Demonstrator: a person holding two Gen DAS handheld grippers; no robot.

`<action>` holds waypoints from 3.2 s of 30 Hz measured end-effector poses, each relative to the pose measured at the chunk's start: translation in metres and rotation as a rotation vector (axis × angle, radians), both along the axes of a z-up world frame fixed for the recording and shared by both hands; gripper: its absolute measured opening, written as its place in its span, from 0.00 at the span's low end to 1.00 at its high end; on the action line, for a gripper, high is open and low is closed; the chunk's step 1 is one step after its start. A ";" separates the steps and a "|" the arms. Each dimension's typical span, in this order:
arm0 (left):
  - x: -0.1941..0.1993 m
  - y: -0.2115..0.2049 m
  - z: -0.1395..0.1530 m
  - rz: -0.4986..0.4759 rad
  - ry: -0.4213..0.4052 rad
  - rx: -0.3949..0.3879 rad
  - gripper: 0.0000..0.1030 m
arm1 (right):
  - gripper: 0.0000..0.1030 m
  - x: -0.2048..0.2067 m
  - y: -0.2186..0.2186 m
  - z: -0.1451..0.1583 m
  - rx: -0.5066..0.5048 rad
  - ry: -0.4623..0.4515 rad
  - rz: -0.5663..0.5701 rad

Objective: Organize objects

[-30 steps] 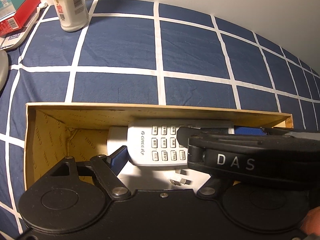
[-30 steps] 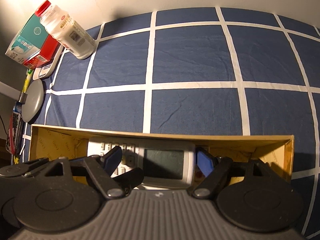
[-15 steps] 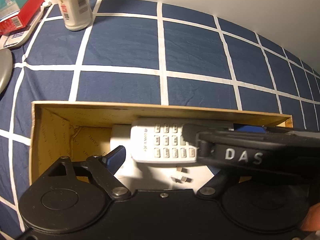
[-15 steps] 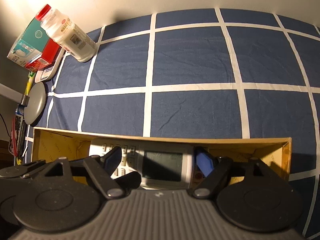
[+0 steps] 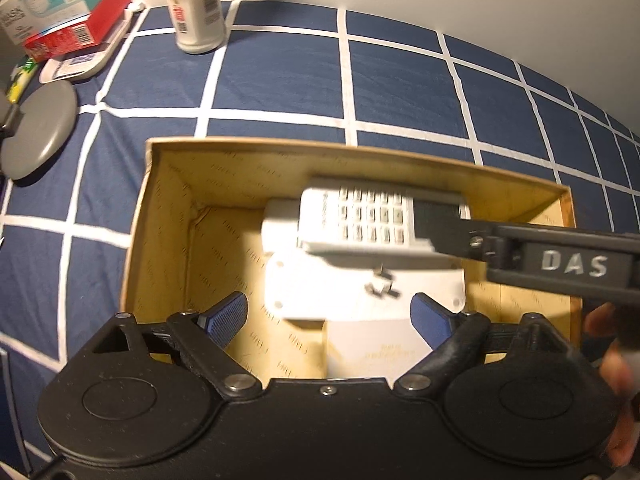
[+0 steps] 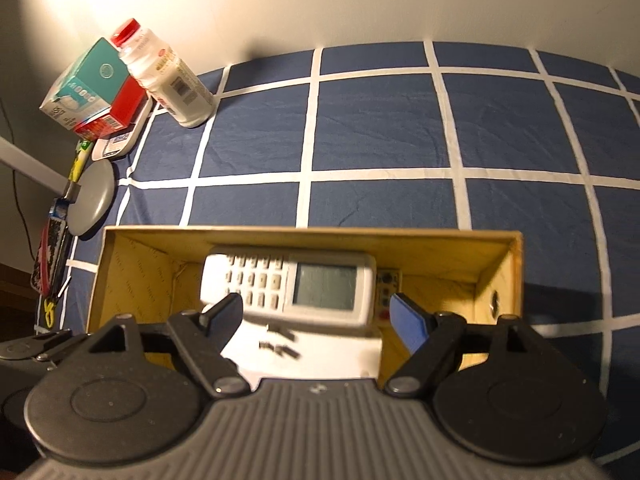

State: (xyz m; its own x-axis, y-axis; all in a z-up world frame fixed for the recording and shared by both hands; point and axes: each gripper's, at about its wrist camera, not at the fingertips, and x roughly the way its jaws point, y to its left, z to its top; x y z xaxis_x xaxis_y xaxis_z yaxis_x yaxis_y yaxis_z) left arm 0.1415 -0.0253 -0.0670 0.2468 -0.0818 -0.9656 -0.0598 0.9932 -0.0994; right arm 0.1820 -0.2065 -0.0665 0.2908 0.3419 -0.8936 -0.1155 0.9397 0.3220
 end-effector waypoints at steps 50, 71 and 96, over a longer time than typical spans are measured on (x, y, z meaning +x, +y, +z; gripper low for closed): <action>-0.133 0.008 0.073 0.007 -0.083 0.124 1.00 | 1.00 -0.167 -0.038 0.061 -0.048 -0.007 -0.053; -0.141 0.012 0.074 0.011 -0.102 0.133 1.00 | 1.00 -0.177 -0.036 0.062 -0.061 -0.011 -0.049; -0.140 0.012 0.071 -0.001 -0.088 0.119 1.00 | 1.00 -0.175 -0.034 0.060 -0.069 -0.007 -0.047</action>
